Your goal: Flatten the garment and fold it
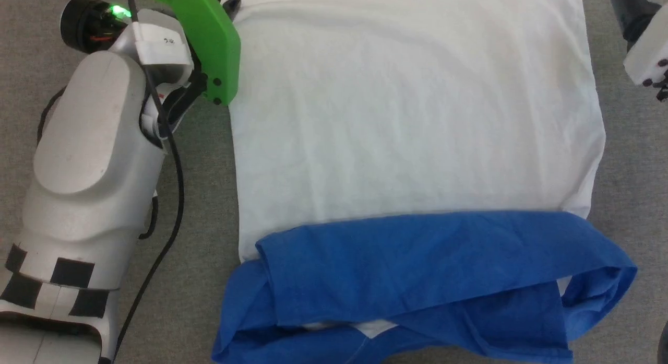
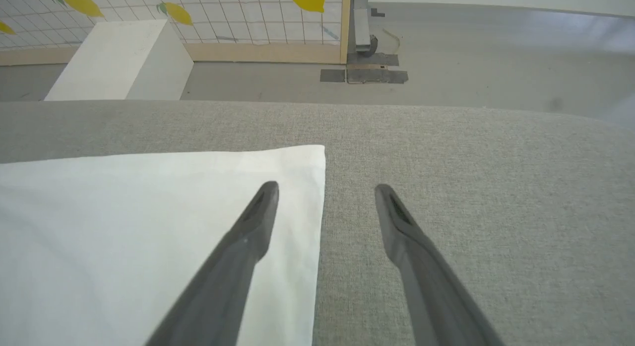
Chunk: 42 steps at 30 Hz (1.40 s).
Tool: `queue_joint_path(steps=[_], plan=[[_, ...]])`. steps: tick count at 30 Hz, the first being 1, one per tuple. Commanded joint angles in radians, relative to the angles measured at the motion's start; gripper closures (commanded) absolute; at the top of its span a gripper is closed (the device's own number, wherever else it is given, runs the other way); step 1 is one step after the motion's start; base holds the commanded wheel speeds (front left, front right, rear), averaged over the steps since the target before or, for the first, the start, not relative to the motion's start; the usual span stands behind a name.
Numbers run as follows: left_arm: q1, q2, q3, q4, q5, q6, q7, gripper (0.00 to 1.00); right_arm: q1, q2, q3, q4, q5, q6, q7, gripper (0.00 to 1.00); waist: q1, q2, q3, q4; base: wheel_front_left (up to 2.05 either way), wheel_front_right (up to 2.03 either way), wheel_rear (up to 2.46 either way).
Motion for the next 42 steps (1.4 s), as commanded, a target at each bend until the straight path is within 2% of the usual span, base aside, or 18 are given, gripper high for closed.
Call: queue_joint_path(steps=[1, 8, 23, 25, 26, 32, 42], plan=[[-0.021, -0.004, -0.007, -0.005, -0.004, -0.003, -0.005, 1.0, -0.037, -0.003, 0.012, 0.031, -0.006, -0.001, 0.034, 0.0, 0.0, 0.0, 0.018, 0.018, 0.0, 0.0, 0.0], [-0.041, -0.018, -0.044, -0.003, -0.014, -0.005, -0.014, 1.0, -0.139, 0.003, 0.037, 0.139, -0.049, -0.001, 0.097, 0.0, 0.0, 0.0, 0.04, 0.038, 0.0, 0.0, 0.0], [-0.075, -0.032, -0.095, 0.016, -0.036, -0.007, -0.03, 1.0, -0.223, 0.018, -0.008, 0.299, -0.122, -0.001, 0.098, 0.0, 0.0, 0.0, 0.074, 0.076, 0.0, 0.0, 0.0], [-0.077, -0.033, -0.099, 0.02, -0.038, -0.007, -0.033, 1.0, -0.227, 0.021, -0.015, 0.307, -0.127, -0.001, 0.096, 0.45, 0.0, 0.0, 0.075, 0.077, 0.0, 0.0, 0.0], [-0.079, -0.034, -0.104, 0.025, -0.042, -0.007, -0.037, 1.0, -0.228, 0.022, -0.018, 0.314, -0.13, -0.001, 0.093, 1.0, 0.0, 0.0, 0.074, 0.078, 0.0, 0.0, 0.0], [-0.091, -0.028, -0.108, 0.033, -0.045, -0.008, -0.082, 1.0, -0.237, 0.022, -0.026, 0.318, -0.133, -0.001, 0.048, 1.0, 0.0, 0.0, 0.068, 0.075, 0.0, 0.0, 0.0], [-0.102, 0.0, -0.046, 0.046, -0.029, 0.0, -0.33, 1.0, -0.22, -0.003, -0.043, 0.318, -0.086, -0.001, -0.066, 1.0, 0.0, 0.0, -0.025, 0.07, 0.0, 0.0, 0.0]])
